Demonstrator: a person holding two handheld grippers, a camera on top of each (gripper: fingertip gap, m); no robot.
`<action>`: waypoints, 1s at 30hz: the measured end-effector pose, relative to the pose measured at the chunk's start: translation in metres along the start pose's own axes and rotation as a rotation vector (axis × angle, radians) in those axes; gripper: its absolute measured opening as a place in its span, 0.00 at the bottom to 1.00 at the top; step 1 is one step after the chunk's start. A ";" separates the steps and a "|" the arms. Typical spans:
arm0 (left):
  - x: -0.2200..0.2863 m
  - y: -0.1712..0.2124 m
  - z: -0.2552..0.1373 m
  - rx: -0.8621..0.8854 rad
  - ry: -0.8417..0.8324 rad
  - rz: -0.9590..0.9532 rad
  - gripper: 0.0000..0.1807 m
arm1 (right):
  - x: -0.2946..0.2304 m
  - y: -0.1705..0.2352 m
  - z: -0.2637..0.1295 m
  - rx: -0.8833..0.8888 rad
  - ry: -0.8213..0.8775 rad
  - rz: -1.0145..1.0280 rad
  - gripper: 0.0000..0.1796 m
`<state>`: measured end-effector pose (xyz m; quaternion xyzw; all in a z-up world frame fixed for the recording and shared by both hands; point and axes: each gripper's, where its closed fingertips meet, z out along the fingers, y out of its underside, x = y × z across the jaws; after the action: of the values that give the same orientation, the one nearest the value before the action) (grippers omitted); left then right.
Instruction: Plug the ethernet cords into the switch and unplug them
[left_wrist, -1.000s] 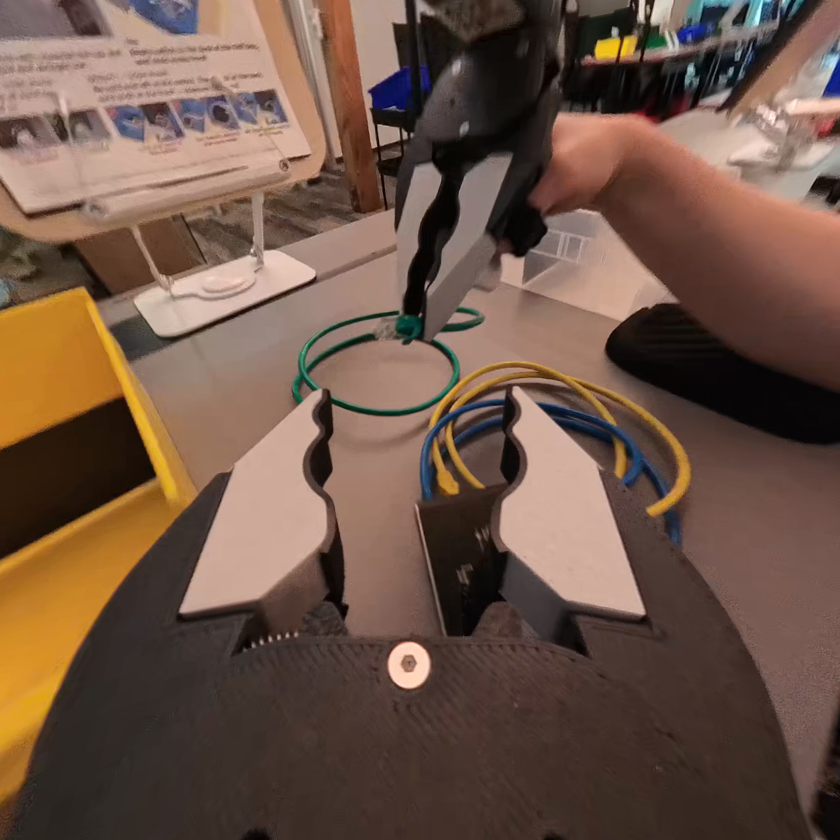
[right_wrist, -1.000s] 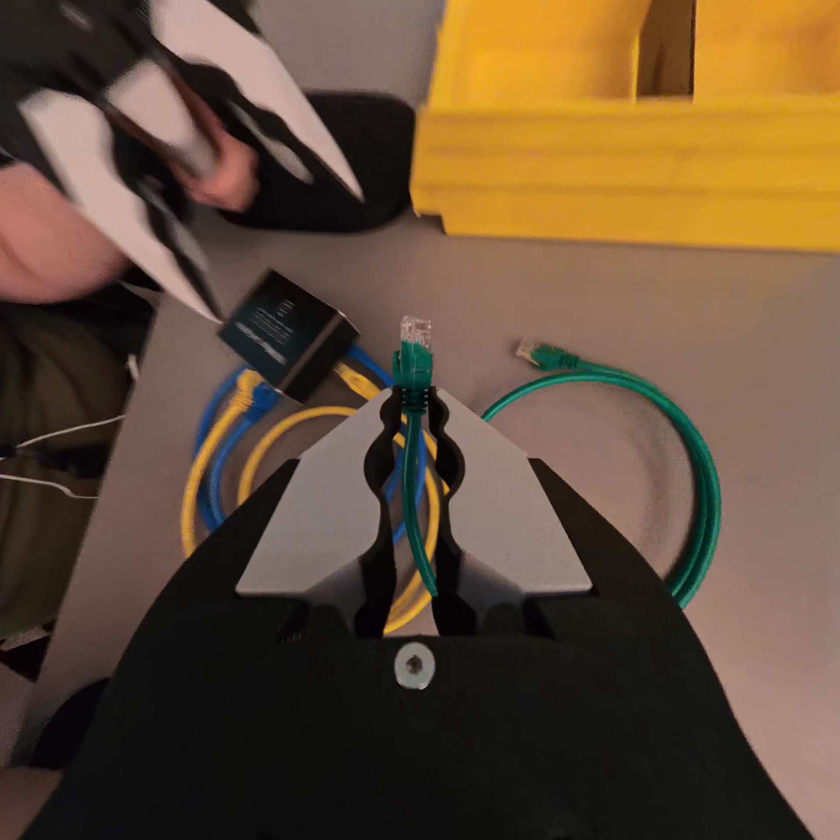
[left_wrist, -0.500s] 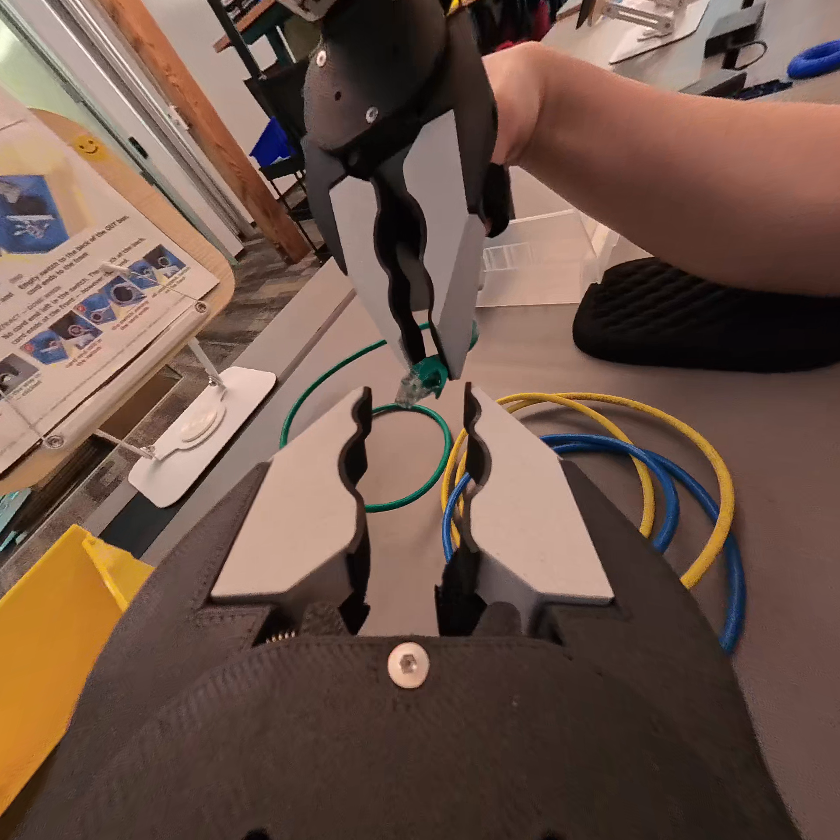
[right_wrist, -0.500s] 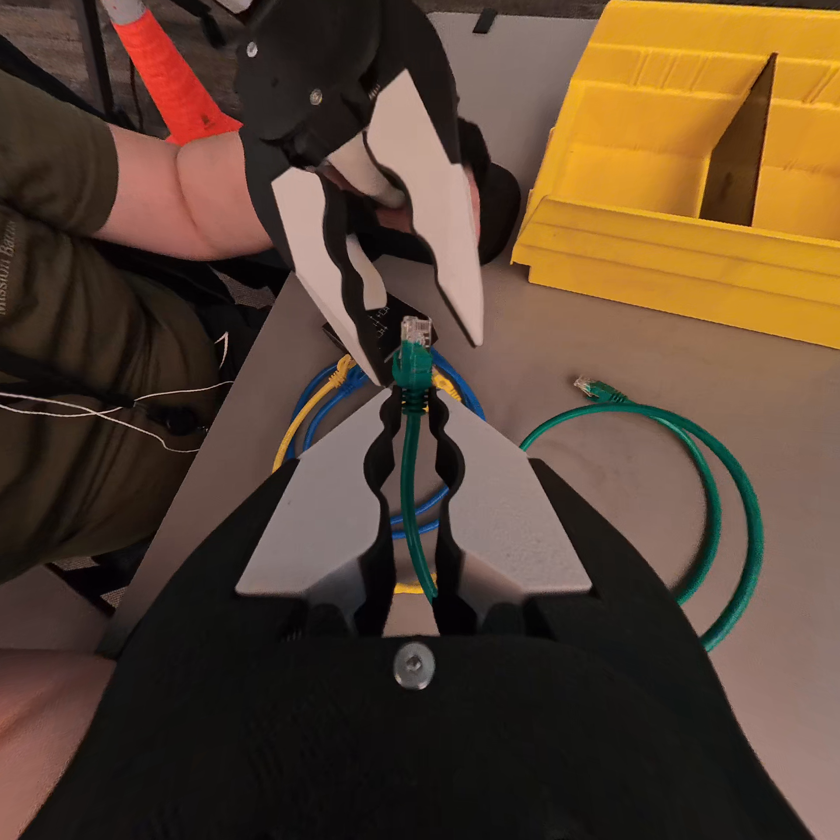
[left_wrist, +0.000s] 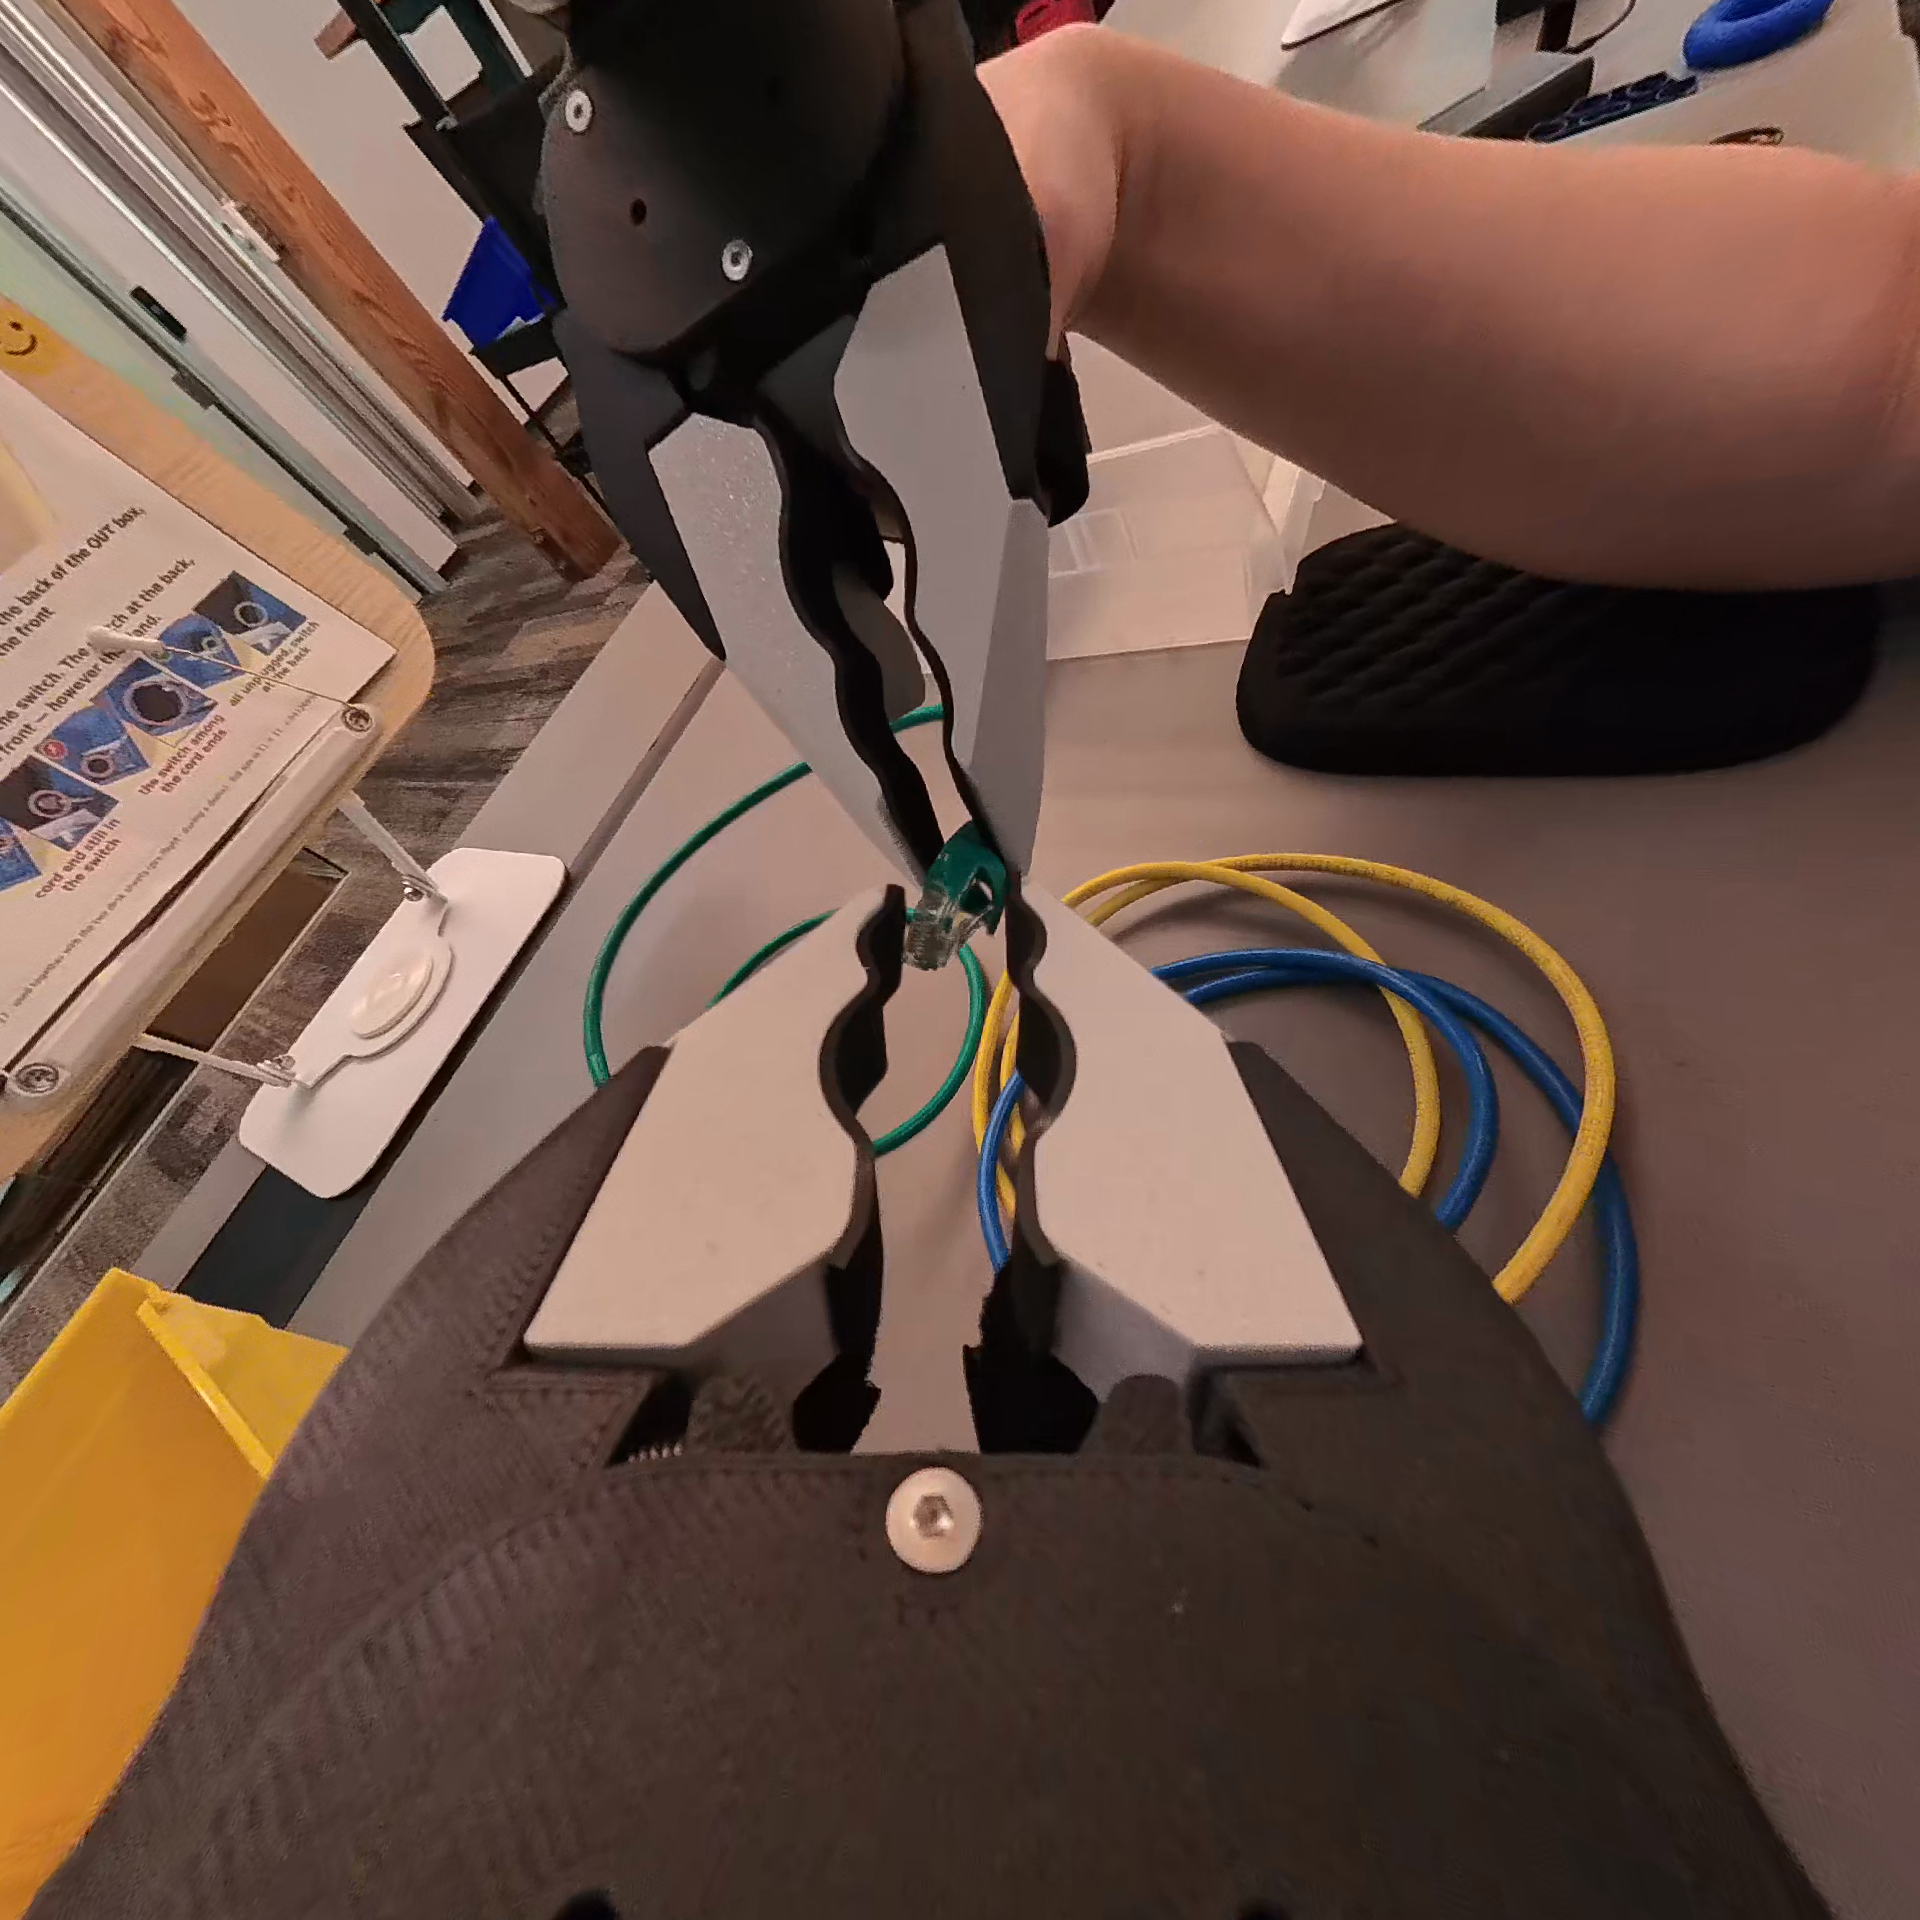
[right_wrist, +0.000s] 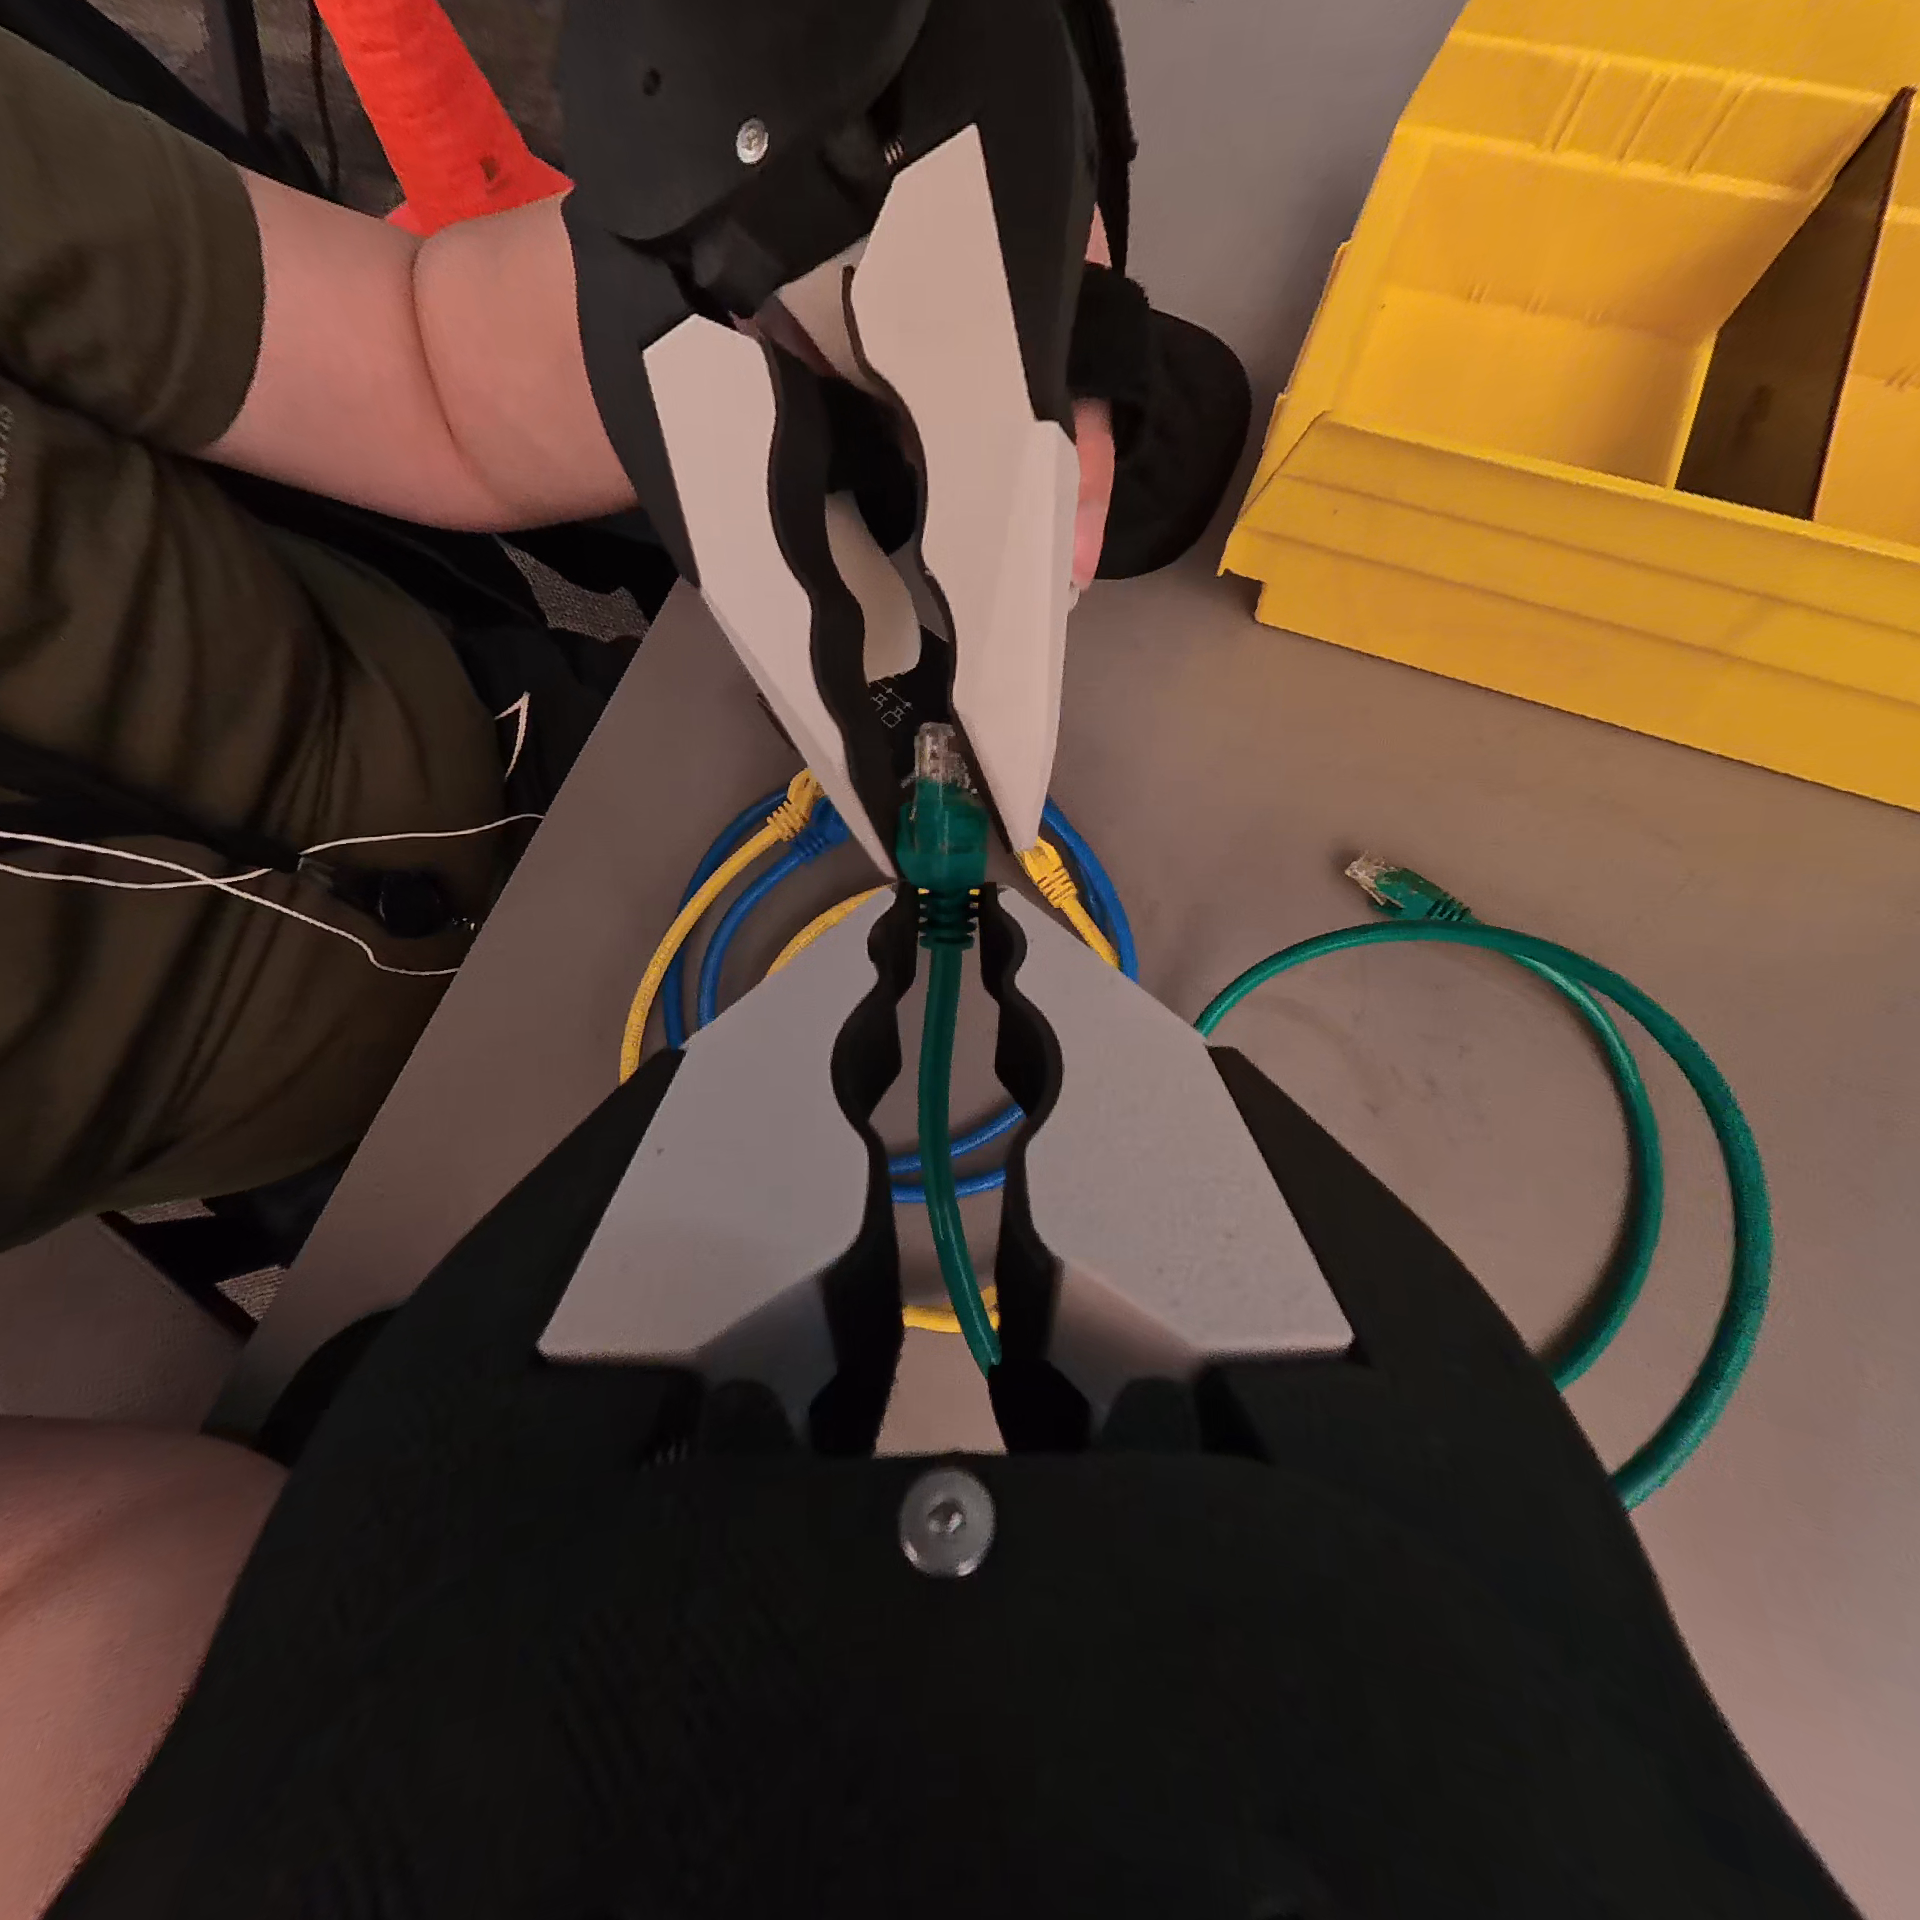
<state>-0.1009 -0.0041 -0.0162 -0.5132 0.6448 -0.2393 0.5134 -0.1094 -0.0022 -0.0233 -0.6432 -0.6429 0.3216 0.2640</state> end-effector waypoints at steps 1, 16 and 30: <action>0.001 0.001 0.000 -0.007 0.005 0.004 0.09 | 0.000 0.000 0.000 0.001 0.002 -0.005 0.06; -0.101 0.011 -0.044 0.248 -0.124 -0.742 0.07 | -0.072 -0.053 0.022 0.280 -0.148 -0.568 0.12; -0.059 -0.053 -0.092 0.440 0.187 -0.878 0.07 | 0.087 -0.096 -0.020 0.650 0.882 -0.468 0.22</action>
<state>-0.1656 0.0108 0.0856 -0.5919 0.3454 -0.6084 0.4002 -0.1603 0.0894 0.0553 -0.4437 -0.4657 0.1375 0.7533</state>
